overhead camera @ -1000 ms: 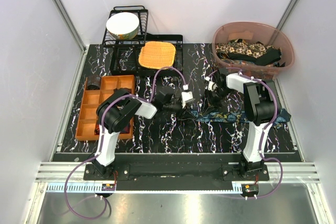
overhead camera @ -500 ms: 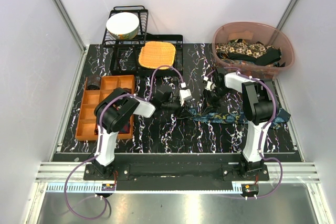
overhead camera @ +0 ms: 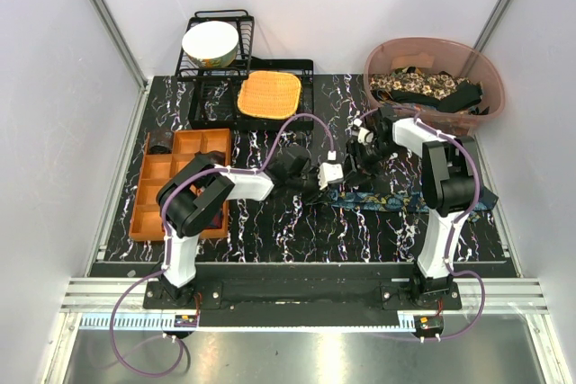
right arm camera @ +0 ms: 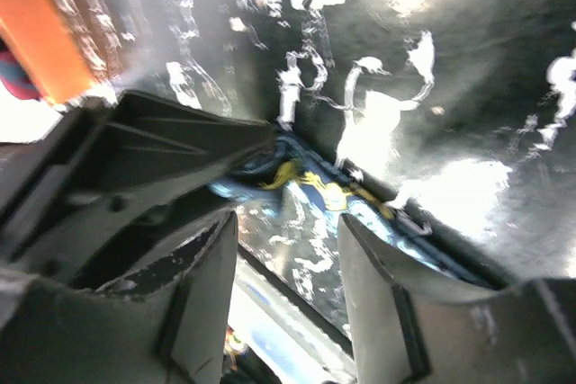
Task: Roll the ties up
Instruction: Roll the tie at the center of the board.
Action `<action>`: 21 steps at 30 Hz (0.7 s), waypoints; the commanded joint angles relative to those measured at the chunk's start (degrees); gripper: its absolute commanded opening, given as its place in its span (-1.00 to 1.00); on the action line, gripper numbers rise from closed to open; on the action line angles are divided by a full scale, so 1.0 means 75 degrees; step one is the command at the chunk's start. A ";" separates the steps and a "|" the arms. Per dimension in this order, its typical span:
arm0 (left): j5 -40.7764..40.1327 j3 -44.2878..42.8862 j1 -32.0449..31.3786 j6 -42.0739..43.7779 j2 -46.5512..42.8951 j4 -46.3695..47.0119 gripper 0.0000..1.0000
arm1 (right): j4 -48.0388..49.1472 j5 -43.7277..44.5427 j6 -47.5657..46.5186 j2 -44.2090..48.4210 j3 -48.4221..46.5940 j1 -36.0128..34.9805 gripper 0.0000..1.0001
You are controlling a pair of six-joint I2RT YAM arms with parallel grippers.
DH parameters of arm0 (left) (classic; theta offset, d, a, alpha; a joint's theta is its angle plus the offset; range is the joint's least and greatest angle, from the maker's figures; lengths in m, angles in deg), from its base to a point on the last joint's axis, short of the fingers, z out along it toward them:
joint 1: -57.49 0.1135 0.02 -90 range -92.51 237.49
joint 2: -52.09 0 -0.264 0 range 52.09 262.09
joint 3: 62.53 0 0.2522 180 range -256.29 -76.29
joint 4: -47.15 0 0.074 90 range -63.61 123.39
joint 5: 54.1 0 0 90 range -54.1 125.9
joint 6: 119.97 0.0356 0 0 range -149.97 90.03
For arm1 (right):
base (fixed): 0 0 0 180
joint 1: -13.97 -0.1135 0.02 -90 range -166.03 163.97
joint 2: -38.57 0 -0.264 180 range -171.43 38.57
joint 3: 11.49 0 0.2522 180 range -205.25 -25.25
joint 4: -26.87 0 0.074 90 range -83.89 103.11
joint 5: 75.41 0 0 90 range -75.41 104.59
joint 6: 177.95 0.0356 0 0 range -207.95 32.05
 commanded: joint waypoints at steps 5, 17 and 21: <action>-0.1118 -0.0087 -0.0062 0.0352 0.0128 -0.1950 -0.55 | 0.1292 -0.1306 0.0890 0.0281 0.0792 -0.0225 0.04; -0.1223 -0.0205 -0.0062 -0.0034 0.0316 -0.1998 -0.55 | 0.1424 -0.1143 0.0833 0.0269 0.1262 -0.0296 -0.31; -0.1235 -0.0158 -0.0050 -0.0210 0.0304 -0.1998 -0.53 | 0.1436 -0.0956 0.0809 0.0118 0.1192 -0.0296 -0.80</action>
